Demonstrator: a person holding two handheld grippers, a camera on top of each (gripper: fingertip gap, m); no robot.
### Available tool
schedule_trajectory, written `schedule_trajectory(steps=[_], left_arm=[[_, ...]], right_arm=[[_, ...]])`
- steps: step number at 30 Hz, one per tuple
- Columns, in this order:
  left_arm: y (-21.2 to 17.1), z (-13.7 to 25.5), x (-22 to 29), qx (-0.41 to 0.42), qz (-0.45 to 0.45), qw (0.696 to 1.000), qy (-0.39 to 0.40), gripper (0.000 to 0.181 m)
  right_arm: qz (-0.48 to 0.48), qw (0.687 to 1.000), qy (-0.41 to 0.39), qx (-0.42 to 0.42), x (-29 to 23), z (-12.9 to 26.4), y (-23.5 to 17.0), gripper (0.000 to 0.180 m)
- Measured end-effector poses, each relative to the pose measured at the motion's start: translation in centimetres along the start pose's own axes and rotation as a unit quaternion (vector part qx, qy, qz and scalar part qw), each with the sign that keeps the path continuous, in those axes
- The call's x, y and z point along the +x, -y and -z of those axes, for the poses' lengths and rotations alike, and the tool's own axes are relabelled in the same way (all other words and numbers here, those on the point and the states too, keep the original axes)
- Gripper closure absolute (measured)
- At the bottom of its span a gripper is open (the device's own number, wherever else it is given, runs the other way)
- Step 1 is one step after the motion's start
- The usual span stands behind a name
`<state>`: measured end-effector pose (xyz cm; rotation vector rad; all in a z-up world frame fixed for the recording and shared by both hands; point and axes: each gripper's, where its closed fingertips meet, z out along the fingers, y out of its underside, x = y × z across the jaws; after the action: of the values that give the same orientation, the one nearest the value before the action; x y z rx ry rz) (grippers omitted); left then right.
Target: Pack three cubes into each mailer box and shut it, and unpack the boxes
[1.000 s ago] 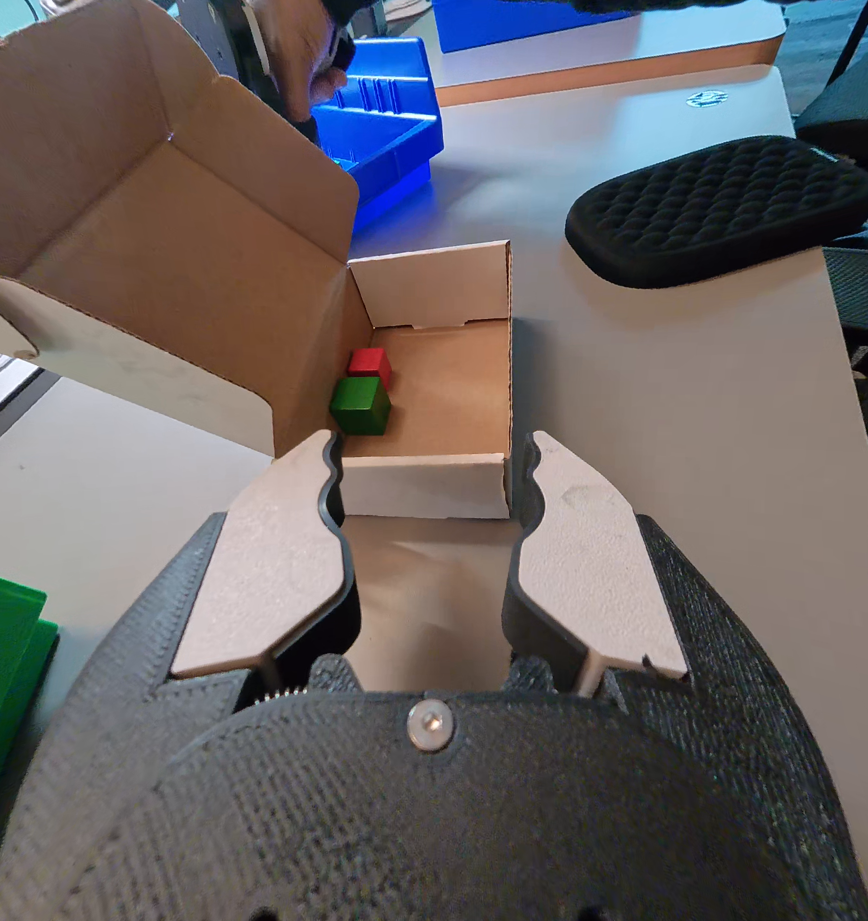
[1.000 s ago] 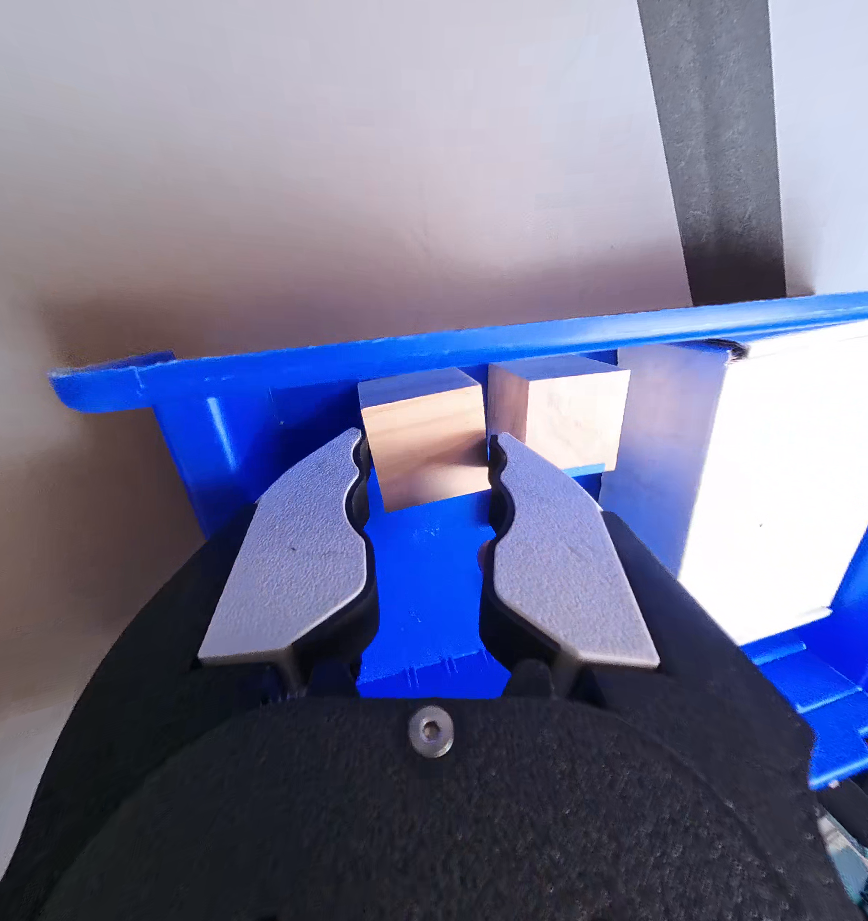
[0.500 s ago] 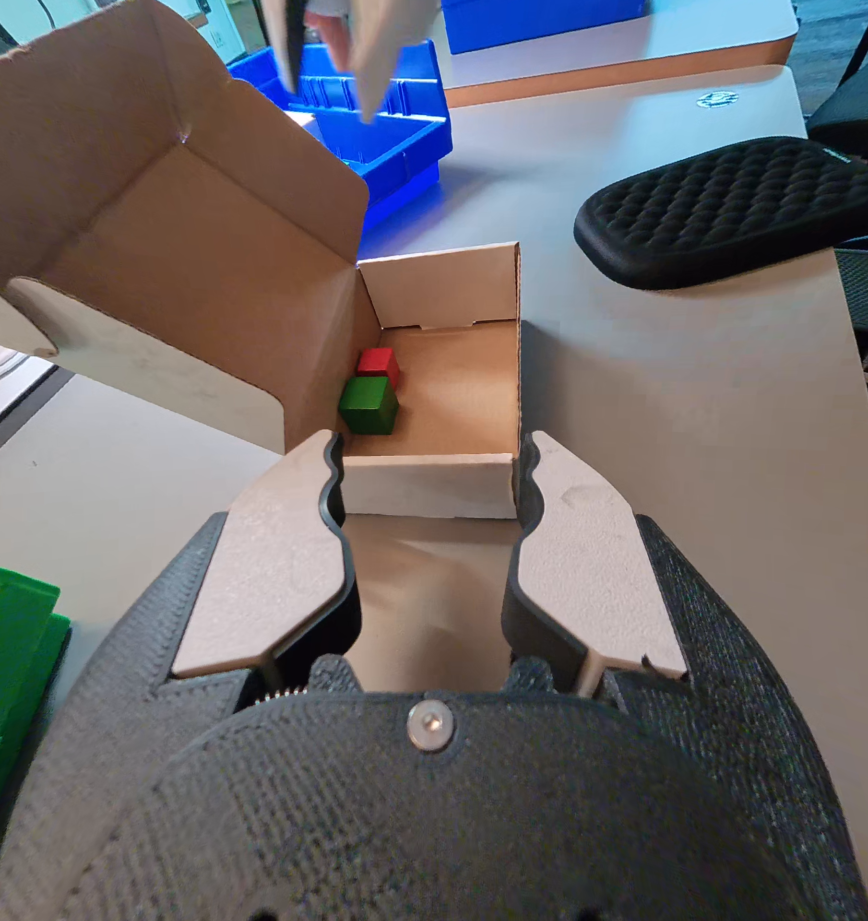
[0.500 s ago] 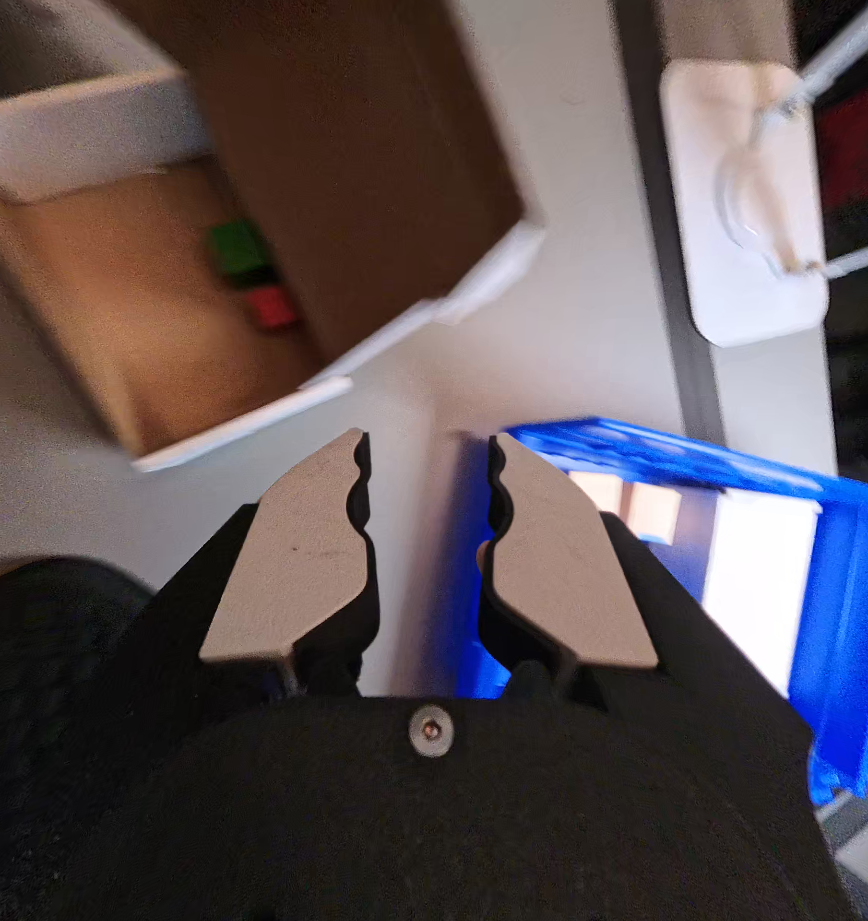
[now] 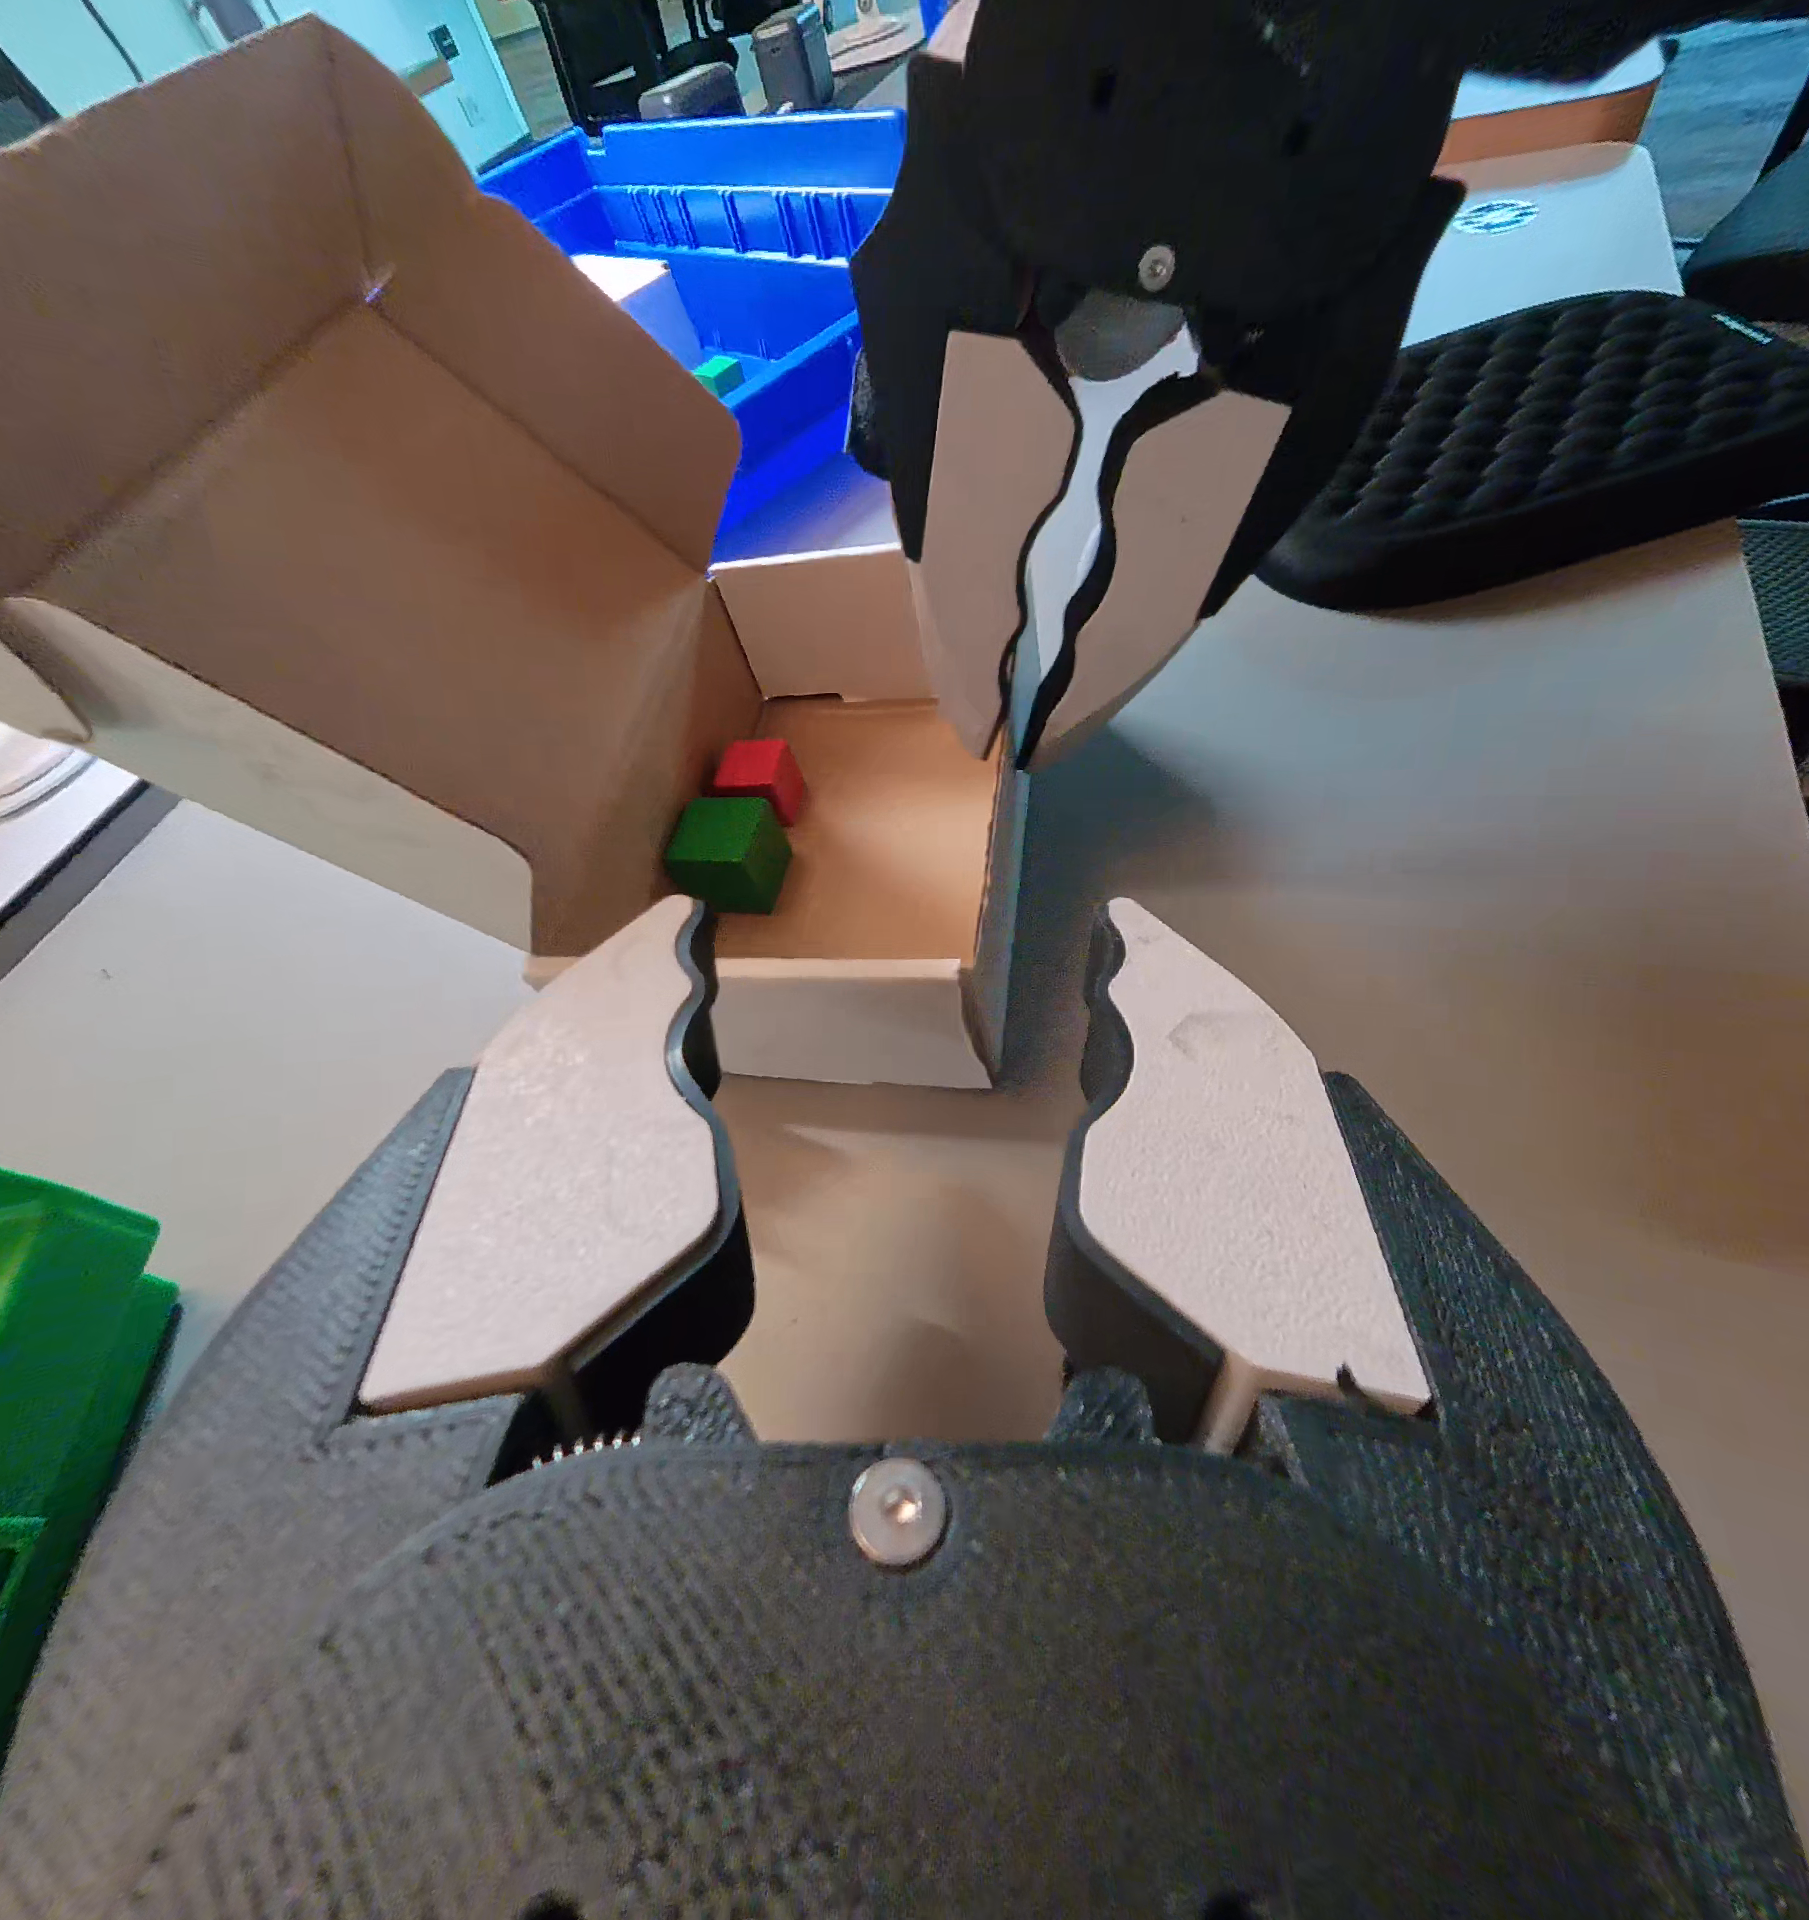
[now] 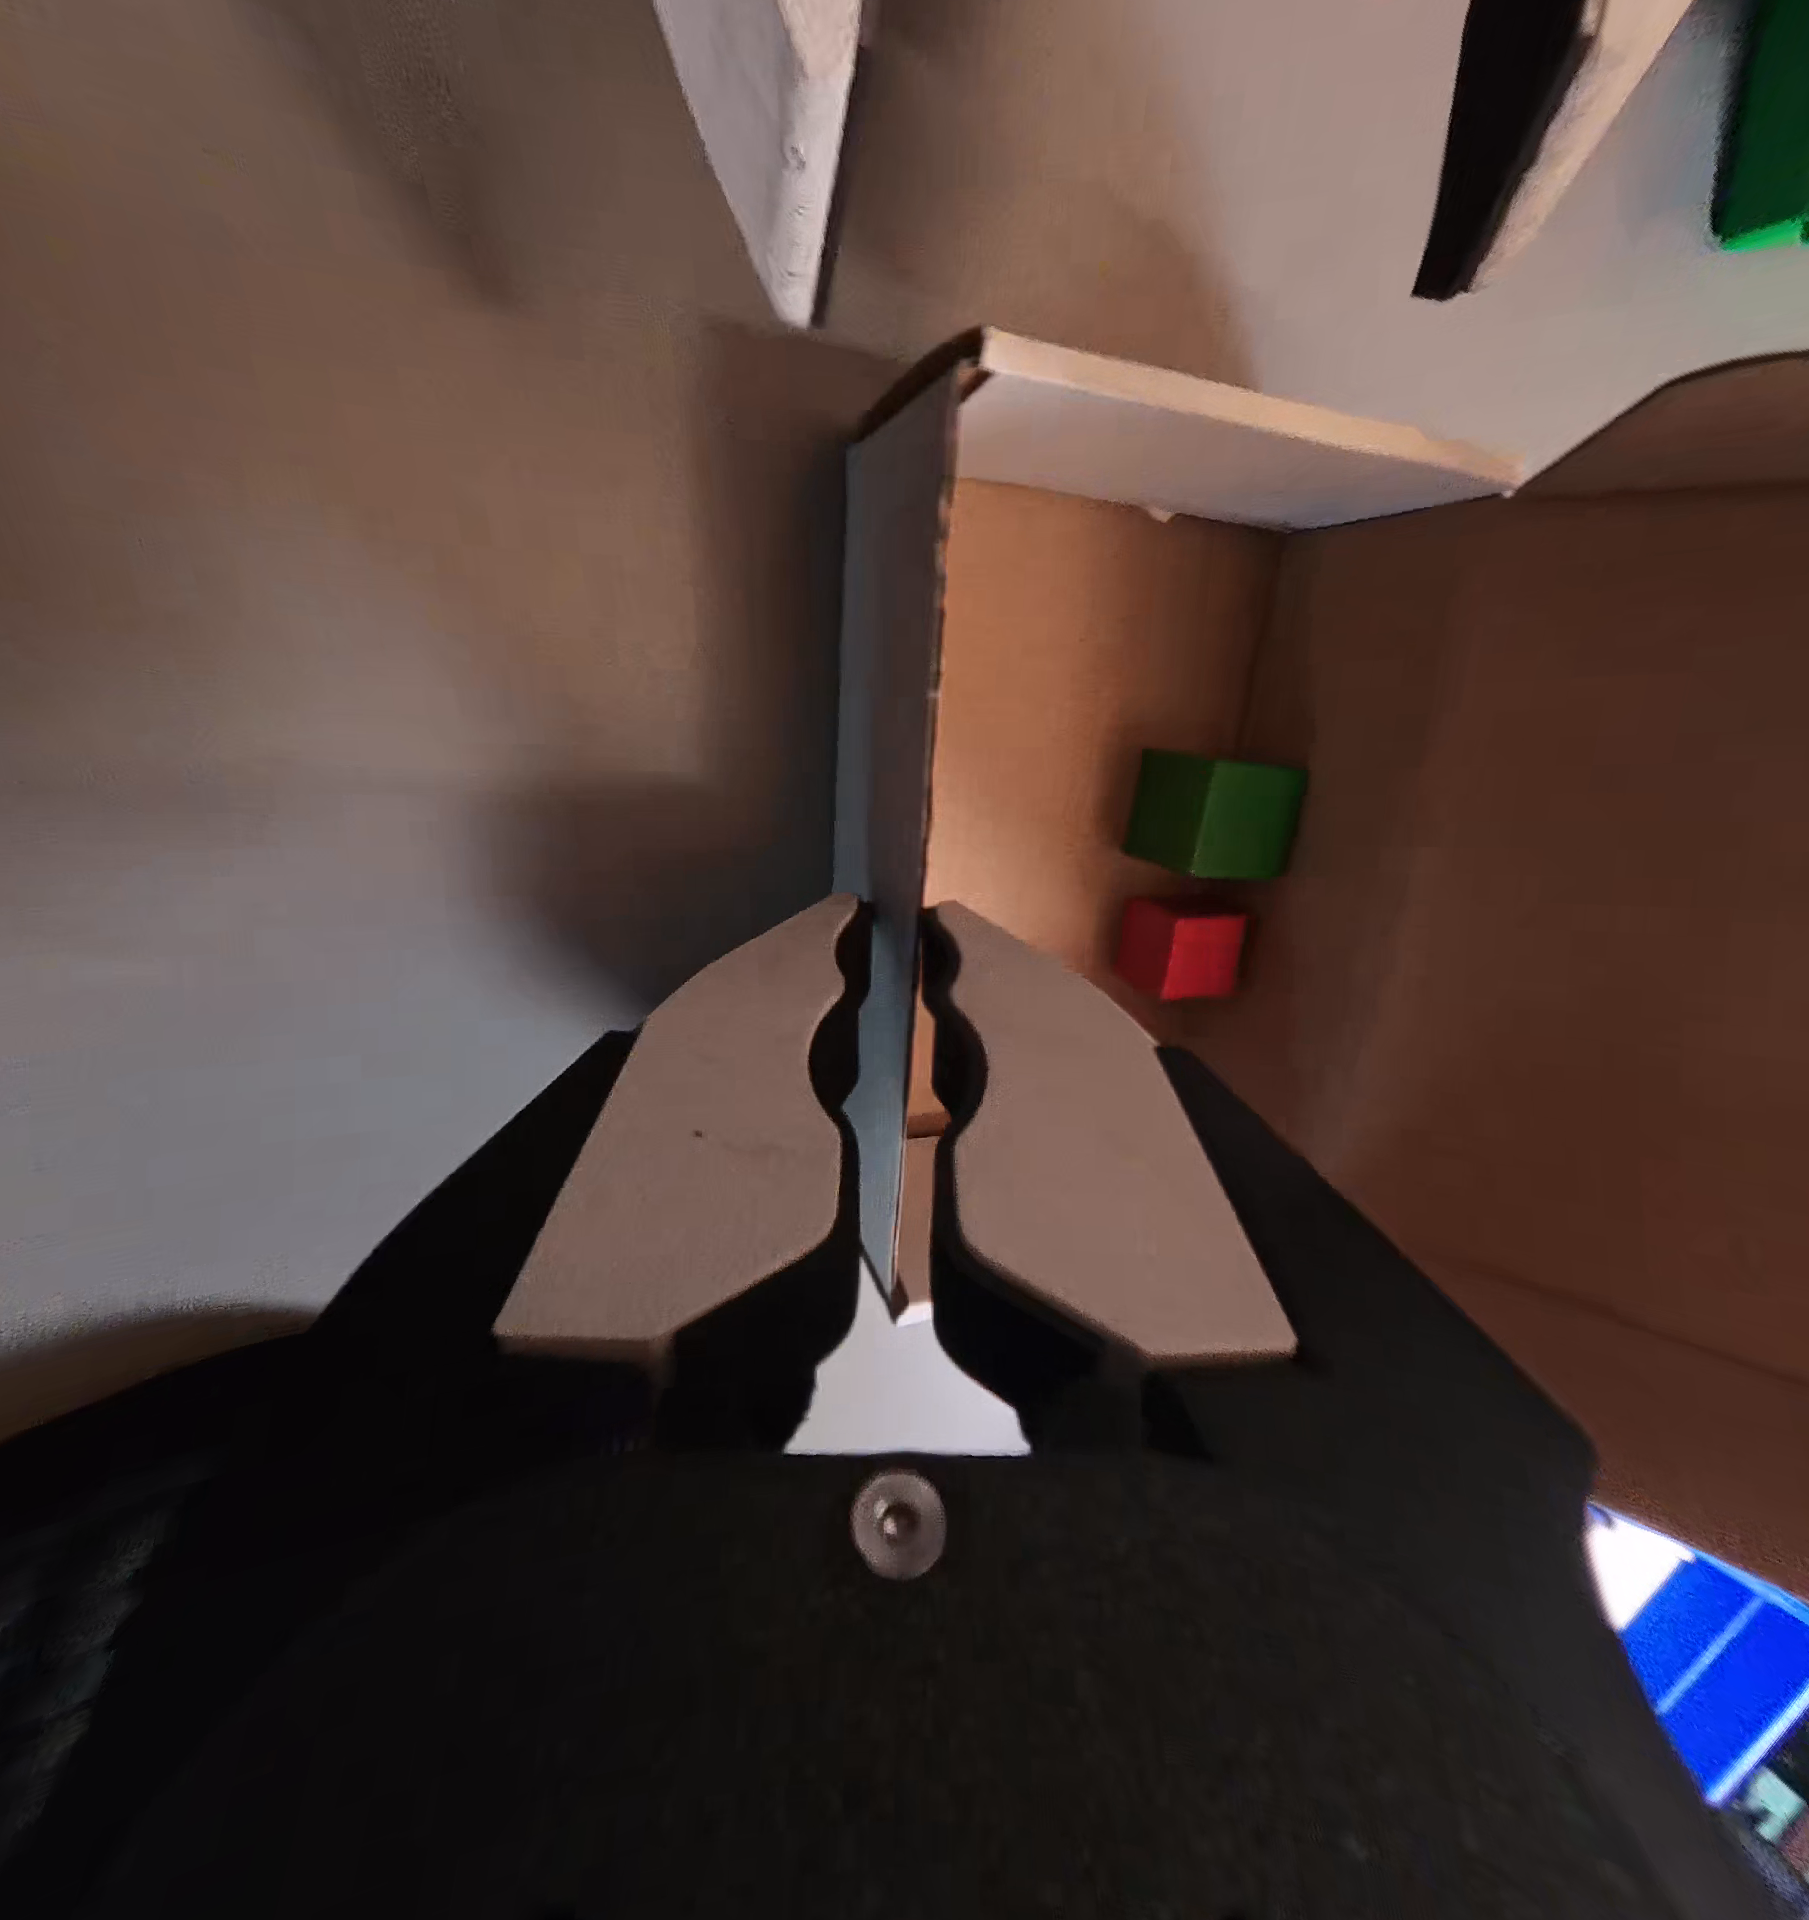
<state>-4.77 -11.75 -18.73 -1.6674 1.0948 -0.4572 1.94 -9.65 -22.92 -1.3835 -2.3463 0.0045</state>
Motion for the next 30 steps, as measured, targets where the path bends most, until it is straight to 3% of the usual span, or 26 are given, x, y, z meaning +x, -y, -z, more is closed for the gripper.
schedule_trajectory(steps=[12,17,21,27,30], left_arm=[[0.0,0.3,-0.4,0.002,0.003,1.000,0.003,0.113],[0.2,0.5,-0.4,0.011,0.014,1.000,-0.003,0.113],[0.1,0.3,-0.2,0.010,0.019,1.000,-0.009,0.113],[0.0,0.3,-0.1,0.006,0.014,1.000,-0.008,0.113],[-0.2,0.2,-0.2,0.003,0.016,1.000,-0.009,0.113]], right_arm=[[0.009,1.000,0.002,-0.003,1.9,-0.6,-0.6,0.166],[-0.061,0.995,0.028,0.070,2.7,2.1,0.9,0.151],[-0.100,0.990,-0.018,0.093,5.7,3.5,1.2,0.151],[-0.126,0.990,-0.057,0.039,8.7,0.6,1.0,0.150],[-0.132,0.990,-0.040,0.010,8.8,-1.3,1.2,0.145]])
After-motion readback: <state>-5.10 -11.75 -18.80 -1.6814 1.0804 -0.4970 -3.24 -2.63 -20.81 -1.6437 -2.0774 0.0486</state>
